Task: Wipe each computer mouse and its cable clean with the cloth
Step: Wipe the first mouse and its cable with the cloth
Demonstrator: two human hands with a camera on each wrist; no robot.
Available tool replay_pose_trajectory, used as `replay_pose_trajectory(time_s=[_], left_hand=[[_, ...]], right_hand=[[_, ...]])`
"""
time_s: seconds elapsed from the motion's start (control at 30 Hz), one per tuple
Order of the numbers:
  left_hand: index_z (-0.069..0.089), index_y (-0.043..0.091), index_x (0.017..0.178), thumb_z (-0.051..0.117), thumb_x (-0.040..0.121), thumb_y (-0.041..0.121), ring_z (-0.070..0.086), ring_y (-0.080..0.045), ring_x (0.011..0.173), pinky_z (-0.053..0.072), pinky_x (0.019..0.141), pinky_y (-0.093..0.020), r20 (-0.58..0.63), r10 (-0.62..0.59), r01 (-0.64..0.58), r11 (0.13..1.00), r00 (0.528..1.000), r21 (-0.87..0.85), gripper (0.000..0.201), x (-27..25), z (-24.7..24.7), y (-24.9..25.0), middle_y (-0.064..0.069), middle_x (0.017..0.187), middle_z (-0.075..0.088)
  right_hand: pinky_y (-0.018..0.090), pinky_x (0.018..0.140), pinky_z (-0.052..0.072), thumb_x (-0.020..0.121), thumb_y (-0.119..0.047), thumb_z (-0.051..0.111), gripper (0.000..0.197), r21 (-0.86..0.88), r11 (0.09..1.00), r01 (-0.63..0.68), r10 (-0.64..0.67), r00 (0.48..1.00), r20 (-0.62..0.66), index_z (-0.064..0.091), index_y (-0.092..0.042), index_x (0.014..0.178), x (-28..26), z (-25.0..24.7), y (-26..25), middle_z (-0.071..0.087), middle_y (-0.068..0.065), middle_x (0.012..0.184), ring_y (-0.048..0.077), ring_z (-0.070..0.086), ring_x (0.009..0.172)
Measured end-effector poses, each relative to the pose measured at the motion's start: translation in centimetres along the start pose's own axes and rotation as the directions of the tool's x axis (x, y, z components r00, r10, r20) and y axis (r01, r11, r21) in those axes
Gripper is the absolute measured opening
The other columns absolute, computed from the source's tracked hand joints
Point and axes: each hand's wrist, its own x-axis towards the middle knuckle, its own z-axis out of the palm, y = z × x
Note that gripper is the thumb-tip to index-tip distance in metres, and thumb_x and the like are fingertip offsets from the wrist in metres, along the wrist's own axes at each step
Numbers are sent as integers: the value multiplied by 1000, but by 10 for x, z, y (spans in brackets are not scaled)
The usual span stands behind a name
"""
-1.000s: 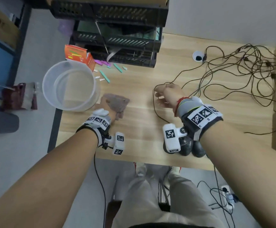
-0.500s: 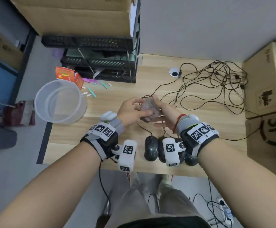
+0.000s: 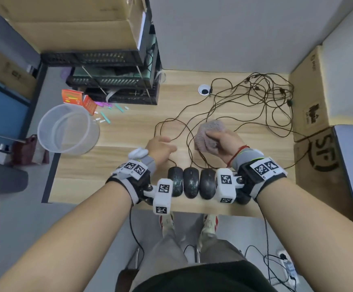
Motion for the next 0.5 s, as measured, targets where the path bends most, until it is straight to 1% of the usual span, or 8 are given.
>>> replay_pose_trajectory(time_s=[0.03,0.1,0.17,0.23,0.27,0.37,0.43,0.5], left_hand=[[59,17,123,78,86,16,64,-22,104,53,85,-31,-8,-40,41,997,999,61,42,0,4,-14,-8,117,66],[53,11,131,81,81,11,57,-21,105,45,86,-28,41,-125,117,979,991,168,58,3,17,-48,-9,124,61],[46,9,137,87,75,13,54,-24,110,42,87,-30,76,-180,157,957,981,246,75,5,32,-76,-10,132,56],[42,9,140,92,68,17,52,-28,117,42,88,-32,63,-169,141,938,983,318,89,5,41,-93,-11,136,53],[40,9,142,93,66,18,51,-28,117,42,87,-31,58,-175,145,928,983,342,93,8,47,-100,-11,136,51],[34,11,144,94,66,17,46,-24,109,40,85,-29,45,-171,143,918,984,370,99,13,59,-105,-8,130,45],[32,18,144,98,53,25,50,-26,112,47,90,-36,11,-160,143,910,987,388,113,20,66,-112,-8,132,44],[29,23,145,100,43,32,52,-29,112,51,95,-43,13,-141,121,885,990,449,124,22,70,-117,-8,131,42]], right_hand=[[35,60,58,88,0,64,23,-24,1000,-2,2,1000,-19,60,1,111,1,-4,4,69,20,101,27,70,80],[37,64,59,88,-1,65,19,-89,996,-15,11,999,-41,62,-3,107,4,-11,18,69,18,100,27,70,80],[40,70,60,89,0,65,16,-136,990,-41,33,997,-65,63,-4,104,11,-17,35,69,18,98,29,69,83],[42,74,59,88,-1,65,22,-155,985,-76,66,995,-71,63,-2,111,13,-20,48,70,19,101,32,70,88],[43,74,59,88,-2,66,24,-165,982,-93,81,994,-78,62,-2,112,18,-23,54,71,18,103,32,70,89],[47,79,59,89,-3,65,22,-190,975,-112,95,991,-92,63,-5,111,21,-27,64,71,17,104,33,70,93],[52,85,57,89,-3,66,20,-184,975,-123,105,989,-102,63,-7,108,24,-30,70,70,19,108,35,69,98],[53,88,56,89,-3,65,18,-181,974,-133,114,987,-112,64,-8,106,25,-32,76,69,20,110,36,68,100]])
